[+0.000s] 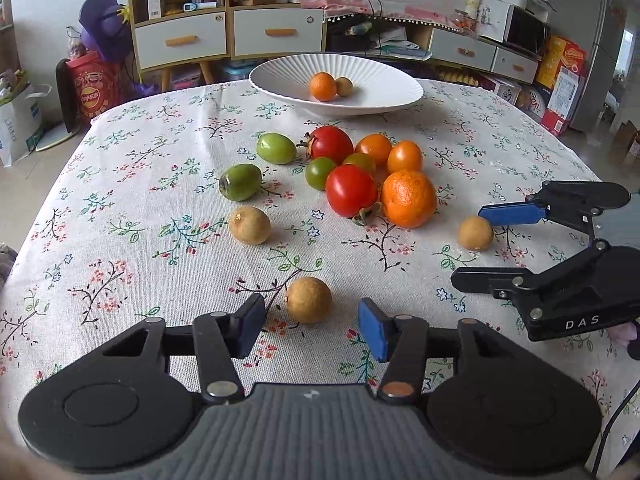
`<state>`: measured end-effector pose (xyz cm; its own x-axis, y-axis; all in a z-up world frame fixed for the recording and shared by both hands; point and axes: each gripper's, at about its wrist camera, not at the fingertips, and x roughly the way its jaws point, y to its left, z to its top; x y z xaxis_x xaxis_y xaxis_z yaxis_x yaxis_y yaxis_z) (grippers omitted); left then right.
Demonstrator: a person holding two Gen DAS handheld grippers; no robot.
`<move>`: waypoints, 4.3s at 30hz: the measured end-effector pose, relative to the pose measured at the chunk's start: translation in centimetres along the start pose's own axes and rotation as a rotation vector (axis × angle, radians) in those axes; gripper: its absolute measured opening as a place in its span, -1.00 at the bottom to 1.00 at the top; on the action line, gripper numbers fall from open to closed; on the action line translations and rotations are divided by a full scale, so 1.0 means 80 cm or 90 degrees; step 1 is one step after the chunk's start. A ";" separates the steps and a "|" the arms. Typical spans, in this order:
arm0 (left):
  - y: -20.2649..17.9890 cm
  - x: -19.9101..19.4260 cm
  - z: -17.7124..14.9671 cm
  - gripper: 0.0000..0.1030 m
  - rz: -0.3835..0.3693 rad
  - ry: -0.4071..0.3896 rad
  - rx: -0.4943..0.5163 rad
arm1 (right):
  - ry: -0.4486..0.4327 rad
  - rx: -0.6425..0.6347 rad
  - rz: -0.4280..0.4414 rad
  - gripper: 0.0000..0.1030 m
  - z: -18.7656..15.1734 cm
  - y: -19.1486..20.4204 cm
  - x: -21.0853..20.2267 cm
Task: Organize fruits
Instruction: 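Grasp a brown round fruit with the left tool while the right tool grasps another, then carry both held brown fruits over the white bowl with both tools, then open both tools to drop the brown fruits into the bowl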
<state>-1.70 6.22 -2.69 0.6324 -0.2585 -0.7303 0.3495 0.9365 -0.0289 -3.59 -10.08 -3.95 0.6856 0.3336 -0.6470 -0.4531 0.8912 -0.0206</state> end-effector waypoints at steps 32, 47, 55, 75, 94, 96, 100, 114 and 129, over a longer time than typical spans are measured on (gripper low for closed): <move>0.000 -0.003 0.005 -0.74 -0.006 -0.023 0.003 | -0.011 0.014 0.005 -0.55 0.013 -0.006 -0.004; 0.001 -0.004 0.029 -0.74 -0.013 -0.037 -0.014 | -0.041 0.041 0.015 -0.55 0.037 -0.011 -0.011; -0.011 0.003 0.056 -0.74 -0.010 -0.047 -0.002 | -0.052 0.049 0.008 -0.56 0.049 -0.013 -0.011; -0.035 0.035 0.138 -0.74 0.008 -0.059 -0.024 | -0.107 0.136 -0.037 -0.56 0.107 -0.076 -0.003; -0.013 0.121 0.190 -0.74 -0.028 -0.056 -0.060 | -0.048 0.247 0.010 -0.56 0.138 -0.158 0.076; -0.017 0.128 0.193 -0.74 -0.028 -0.050 -0.051 | -0.030 0.253 0.005 -0.56 0.137 -0.161 0.084; -0.018 0.140 0.195 -0.74 -0.031 -0.042 -0.049 | -0.010 0.241 -0.008 -0.56 0.134 -0.160 0.088; -0.021 0.160 0.202 -0.73 -0.033 -0.036 -0.034 | 0.015 0.230 -0.022 -0.56 0.135 -0.160 0.100; -0.020 0.134 0.201 0.02 -0.017 -0.051 -0.035 | -0.014 0.239 -0.030 -0.06 0.141 -0.165 0.072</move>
<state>15.63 -1.90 0.48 0.6776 -0.2993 -0.6718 0.3295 0.9402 -0.0866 12.76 -16.48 1.21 0.7151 0.2925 -0.6348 -0.1834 0.9549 0.2333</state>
